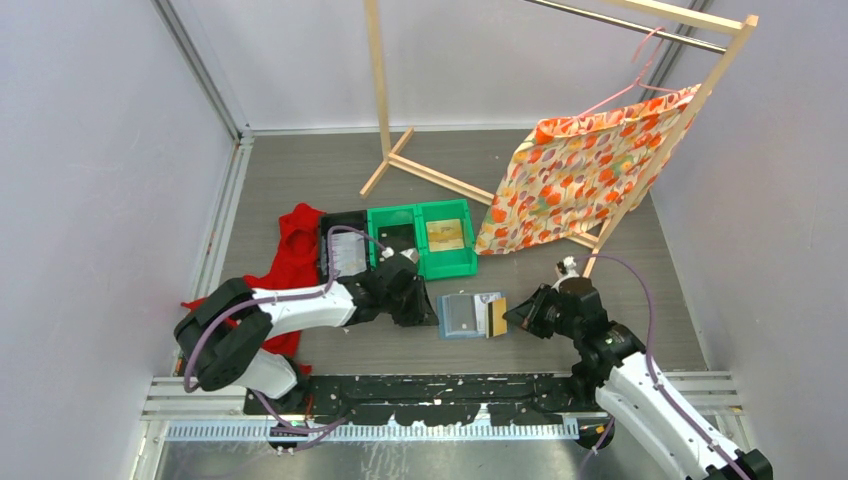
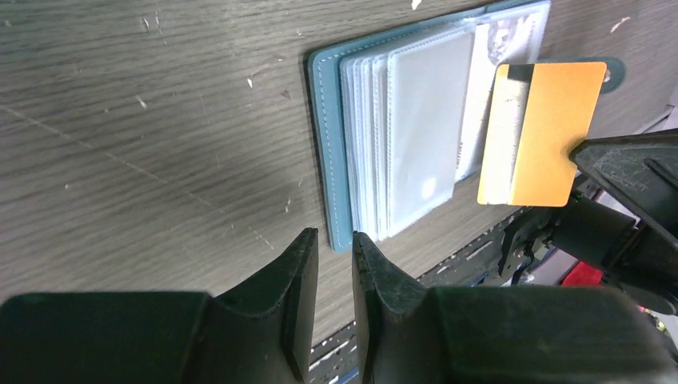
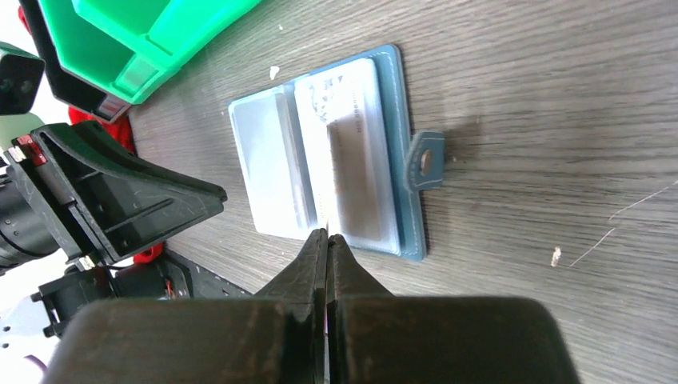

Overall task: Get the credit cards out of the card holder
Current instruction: Remove the credit card from the card holder.

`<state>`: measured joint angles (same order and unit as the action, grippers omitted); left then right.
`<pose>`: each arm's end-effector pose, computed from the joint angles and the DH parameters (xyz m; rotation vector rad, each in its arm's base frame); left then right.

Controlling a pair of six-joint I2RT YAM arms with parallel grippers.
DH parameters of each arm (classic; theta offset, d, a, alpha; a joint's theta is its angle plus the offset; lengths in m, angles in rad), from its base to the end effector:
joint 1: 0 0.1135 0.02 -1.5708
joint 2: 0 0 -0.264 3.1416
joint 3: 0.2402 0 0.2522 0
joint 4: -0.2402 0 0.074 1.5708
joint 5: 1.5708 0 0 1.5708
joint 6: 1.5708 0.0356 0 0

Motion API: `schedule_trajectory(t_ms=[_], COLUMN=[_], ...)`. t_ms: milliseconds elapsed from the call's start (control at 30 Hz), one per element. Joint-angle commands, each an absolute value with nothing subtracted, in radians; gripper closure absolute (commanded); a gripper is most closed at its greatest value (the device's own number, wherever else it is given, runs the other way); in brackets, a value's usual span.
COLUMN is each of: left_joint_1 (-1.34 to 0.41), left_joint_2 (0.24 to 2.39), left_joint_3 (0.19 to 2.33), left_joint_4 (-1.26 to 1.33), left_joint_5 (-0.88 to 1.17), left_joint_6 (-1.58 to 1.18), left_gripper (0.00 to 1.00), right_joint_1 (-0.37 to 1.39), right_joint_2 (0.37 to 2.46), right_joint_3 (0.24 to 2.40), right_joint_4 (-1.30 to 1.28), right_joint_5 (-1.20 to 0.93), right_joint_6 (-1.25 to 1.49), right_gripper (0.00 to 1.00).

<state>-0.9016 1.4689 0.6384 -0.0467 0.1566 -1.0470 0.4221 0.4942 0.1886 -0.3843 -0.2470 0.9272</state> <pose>0.1647 -0.2171 0.1518 -0.1208 2.7234 -0.9349 0.1086 0.0583 0.1532 0.4696 2.3889 0.9512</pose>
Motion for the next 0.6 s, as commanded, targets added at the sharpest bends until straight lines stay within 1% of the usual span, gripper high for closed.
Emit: schedule_trajectory(t_ms=[0, 167, 433, 500, 567], left_joint_1=[-0.905, -0.905, -0.881, -0.865, -0.843], left_joint_2=[1.382, 1.298, 1.099, 1.038, 0.984], left_joint_3=[0.671, 0.698, 0.692, 0.686, 0.685], left_joint_4=[-0.142, -0.220, -0.453, -0.502, -0.541], left_joint_5=[0.131, 0.105, 0.047, 0.020, 0.008], left_joint_6=[-1.005, -0.989, -0.968, -0.967, -0.964], left_gripper=[0.76, 0.76, 0.75, 0.74, 0.74], right_joint_1=[0.418, 0.418, 0.446, 0.467, 0.523], right_joint_2=[0.513, 0.526, 0.644, 0.681, 0.725], right_joint_3=[0.281, 0.376, 0.587, 0.633, 0.680], right_joint_4=[-0.477, -0.516, -0.598, -0.603, -0.599], right_joint_5=[-0.243, -0.262, -0.263, -0.267, -0.236], right_joint_6=[0.854, 0.816, 0.707, 0.690, 0.673], right_gripper=[0.99, 0.99, 0.99, 0.99, 0.99])
